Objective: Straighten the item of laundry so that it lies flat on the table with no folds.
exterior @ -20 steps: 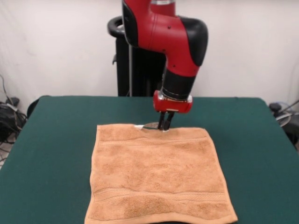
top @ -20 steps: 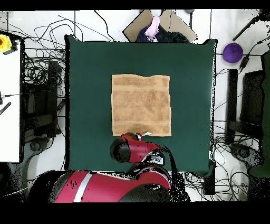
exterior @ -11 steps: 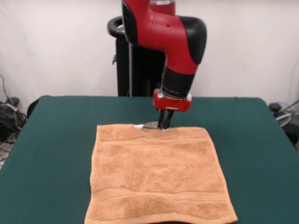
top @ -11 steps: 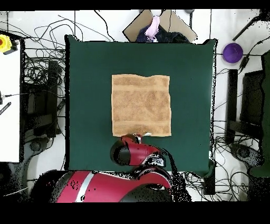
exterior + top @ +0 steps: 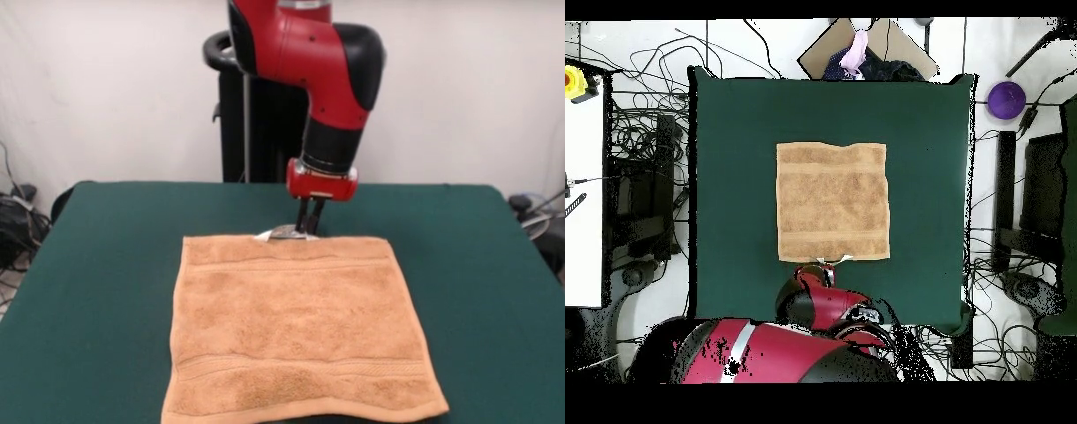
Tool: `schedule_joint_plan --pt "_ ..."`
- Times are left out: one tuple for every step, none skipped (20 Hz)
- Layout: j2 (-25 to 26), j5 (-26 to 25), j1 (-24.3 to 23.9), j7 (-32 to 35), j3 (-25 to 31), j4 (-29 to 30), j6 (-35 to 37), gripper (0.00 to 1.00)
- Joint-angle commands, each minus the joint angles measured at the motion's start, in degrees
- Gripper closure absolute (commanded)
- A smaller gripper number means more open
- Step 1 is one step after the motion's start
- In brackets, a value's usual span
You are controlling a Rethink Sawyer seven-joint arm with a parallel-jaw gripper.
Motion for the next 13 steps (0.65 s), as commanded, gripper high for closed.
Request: schedule_joint_plan --pt "3.88 0.41 -1.43 12.3 4.03 1.53 0.44 1.0" --pt "4.02 0.44 -1.59 12.16 4.04 1.34 0.39 1.0" --pt "3.97 0.36 -1.73 12.05 4.02 1.38 0.35 1.0" --pt "3.98 0.35 -1.89 12.01 4.03 1.38 0.37 1.0" --pt "3.96 0.42 -1.83 12.08 3.97 1.41 0.22 1.0" --pt "3.49 0.91 -0.94 12.14 3.17 1.17 -0.17 1.0" --pt "2.91 1.26 -0.01 12.33 2.38 0.97 -1.25 1.0" --pt "1.12 1.02 0.83 12.63 2.11 0.55 -4.0 1.0" --pt "-0.63 0.85 1.12 12.3 2.19 0.39 -3.84 1.0" --pt "-4.66 -0.39 1.08 11.41 2.76 -0.14 -4.37 1.0" --pt "-6.99 -0.71 1.04 10.68 2.88 -0.42 -3.19 1.0" --pt "-10.07 -1.78 0.78 9.73 3.32 -0.95 -2.64 1.0" --pt "-13.15 -2.85 0.52 8.77 3.76 -1.47 -2.09 1.0"
